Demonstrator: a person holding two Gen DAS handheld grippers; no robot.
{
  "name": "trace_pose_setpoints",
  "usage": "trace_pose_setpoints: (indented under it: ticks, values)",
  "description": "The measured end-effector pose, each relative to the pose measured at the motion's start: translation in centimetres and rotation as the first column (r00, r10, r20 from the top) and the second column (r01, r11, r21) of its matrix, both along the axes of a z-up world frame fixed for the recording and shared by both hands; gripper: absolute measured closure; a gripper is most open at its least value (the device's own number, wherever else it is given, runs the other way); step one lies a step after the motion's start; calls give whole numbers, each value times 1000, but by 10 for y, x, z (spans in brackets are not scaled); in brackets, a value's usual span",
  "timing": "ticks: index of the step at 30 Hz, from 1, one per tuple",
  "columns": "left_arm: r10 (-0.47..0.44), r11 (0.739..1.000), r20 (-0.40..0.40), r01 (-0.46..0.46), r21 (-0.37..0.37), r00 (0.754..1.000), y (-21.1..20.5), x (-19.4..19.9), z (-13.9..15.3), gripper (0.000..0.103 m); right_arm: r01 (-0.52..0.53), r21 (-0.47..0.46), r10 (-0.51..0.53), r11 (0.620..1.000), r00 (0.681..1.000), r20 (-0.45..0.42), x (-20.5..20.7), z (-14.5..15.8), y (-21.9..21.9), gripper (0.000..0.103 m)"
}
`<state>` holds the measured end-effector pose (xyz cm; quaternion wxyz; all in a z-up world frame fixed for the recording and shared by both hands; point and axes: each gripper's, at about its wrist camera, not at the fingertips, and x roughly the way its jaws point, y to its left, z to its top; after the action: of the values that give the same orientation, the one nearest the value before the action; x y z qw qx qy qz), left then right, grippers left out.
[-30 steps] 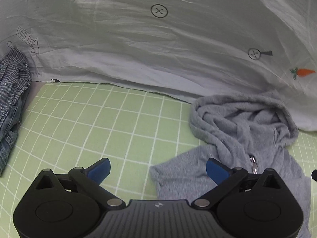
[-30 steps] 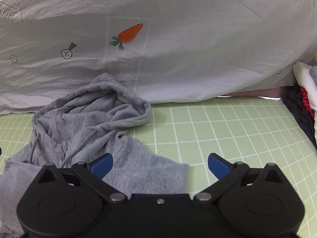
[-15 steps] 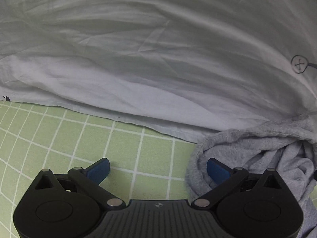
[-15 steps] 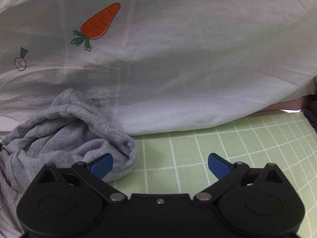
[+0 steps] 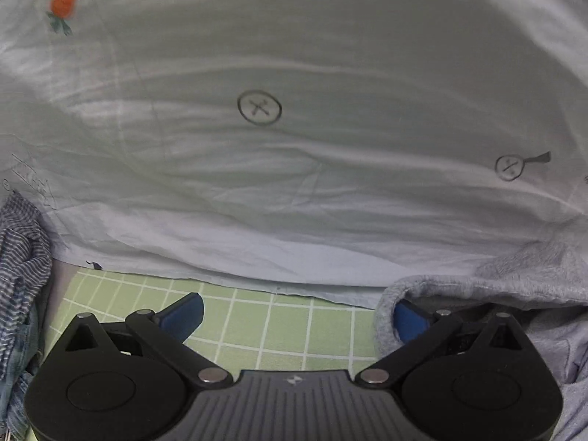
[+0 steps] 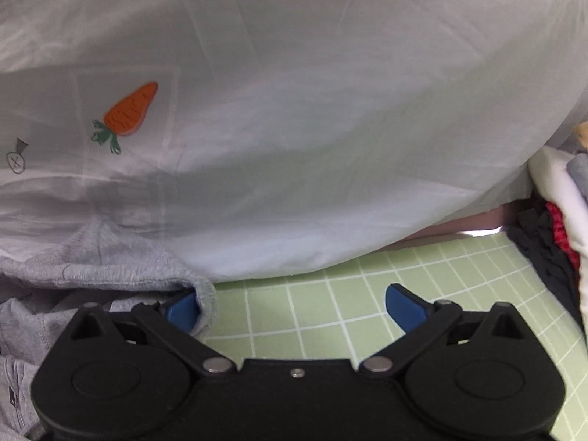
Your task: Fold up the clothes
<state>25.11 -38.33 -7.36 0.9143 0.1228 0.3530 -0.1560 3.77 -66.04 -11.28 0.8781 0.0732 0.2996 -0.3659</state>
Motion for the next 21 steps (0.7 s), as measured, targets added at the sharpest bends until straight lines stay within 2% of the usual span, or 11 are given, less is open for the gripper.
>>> trace_pose_setpoints:
  ticks: [5,8,15,21]
  values:
    - [12,1000,84,-11,-17,996,33,-49,30,0,8,-72,-3,997,998,68,-44,38,30,0]
    - [20,1000,79,-19,-14,997,54,-84,38,0,7,-88,0,996,997,83,-73,53,51,0]
    - [34,999,-30,-35,-8,999,100,-148,25,0,20,-43,-18,999,998,54,-133,43,85,0]
    - [60,998,-140,-60,-2,988,109,-167,3,0,23,24,-23,999,1000,-8,-158,21,99,0]
